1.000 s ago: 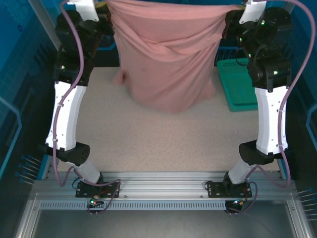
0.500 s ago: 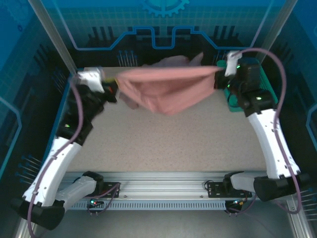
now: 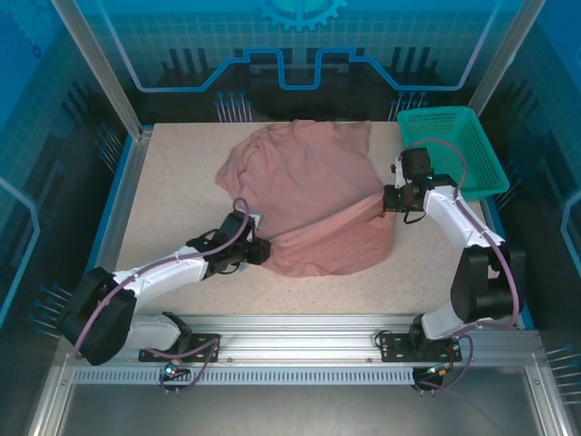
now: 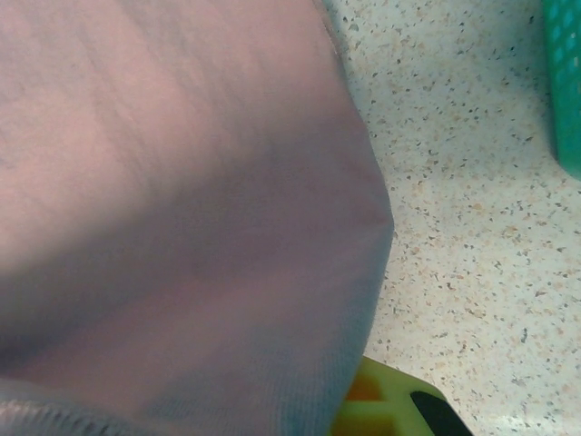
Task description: Fold the inside-out t-shirt
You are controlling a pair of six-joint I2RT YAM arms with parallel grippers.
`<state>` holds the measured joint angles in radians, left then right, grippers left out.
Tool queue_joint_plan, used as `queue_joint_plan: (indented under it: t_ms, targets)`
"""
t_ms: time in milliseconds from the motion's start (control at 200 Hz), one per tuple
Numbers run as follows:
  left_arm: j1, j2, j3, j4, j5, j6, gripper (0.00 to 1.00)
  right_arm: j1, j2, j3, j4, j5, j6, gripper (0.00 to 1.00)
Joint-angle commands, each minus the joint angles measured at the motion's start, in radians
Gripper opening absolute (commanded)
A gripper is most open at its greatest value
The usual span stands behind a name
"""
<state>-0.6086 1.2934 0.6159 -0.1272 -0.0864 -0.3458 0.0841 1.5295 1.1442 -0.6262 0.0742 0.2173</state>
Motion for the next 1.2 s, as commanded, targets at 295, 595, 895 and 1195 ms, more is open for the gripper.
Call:
queue_joint_plan:
  t_ms: [295,595,895,1195]
  targets:
    - [-0.256,0.317,0.308,0.176,-0.128,0.362,0.83,0.002,0.011,-0.012,0.008,-0.006,-0.002,0.02]
    - [-0.225,0.679,0.630,0.167,-0.103,0.485,0.83,0.003,-0.034,-0.032,-0.006,0.006,-0.001,0.01]
    - [-0.138,0.745,0.712,0.120,0.234,0.418,0.35,0.003,-0.096,-0.101,0.019,0.039,0.023,0.01]
    - [-0.119,0.646,0.689,0.105,0.421,0.268,0.00,0.015,-0.181,-0.169,0.044,0.108,0.074,0.47]
